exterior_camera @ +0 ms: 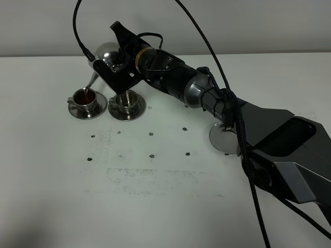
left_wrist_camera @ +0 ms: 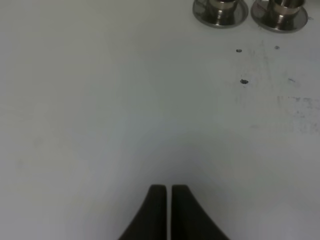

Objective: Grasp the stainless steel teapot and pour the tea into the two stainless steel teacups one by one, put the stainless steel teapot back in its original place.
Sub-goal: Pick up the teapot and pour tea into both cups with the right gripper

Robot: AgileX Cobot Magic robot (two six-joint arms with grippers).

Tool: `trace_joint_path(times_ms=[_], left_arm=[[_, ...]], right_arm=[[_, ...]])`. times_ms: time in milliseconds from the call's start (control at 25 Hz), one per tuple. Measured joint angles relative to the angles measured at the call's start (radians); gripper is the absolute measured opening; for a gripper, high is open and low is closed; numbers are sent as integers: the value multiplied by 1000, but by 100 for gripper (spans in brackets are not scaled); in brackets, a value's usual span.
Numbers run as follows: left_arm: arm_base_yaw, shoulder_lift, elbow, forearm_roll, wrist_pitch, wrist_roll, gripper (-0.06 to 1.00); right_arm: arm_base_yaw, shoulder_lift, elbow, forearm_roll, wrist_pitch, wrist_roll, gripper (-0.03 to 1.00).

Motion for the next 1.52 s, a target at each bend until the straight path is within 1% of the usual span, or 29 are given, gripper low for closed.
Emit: trace_joint_path(times_ms=[160,520,680,880,1040,1280,1400,1520], left_arm=[[0,0,0,0,0,0,6],[0,0,0,0,0,0,6],[0,0,0,0,0,0,6],[0,0,0,0,0,0,6],[0,0,0,0,0,0,6],[0,0,0,0,0,0,6],[0,0,0,0,0,0,6],[0,0,0,0,0,0,6]], right_arm=[[0,0,0,51,11,3,18],[0,-11,0,179,81,-9,18],[0,-54,0,252,100,-18,18],[0,-125,11,379,139,-13,18],[0,-243,154,488,161,-10,18],[4,-477,467,648,178,-4,18],[24,-565,558,723,243,26,18],[57,-613,585,758,353,112,18]])
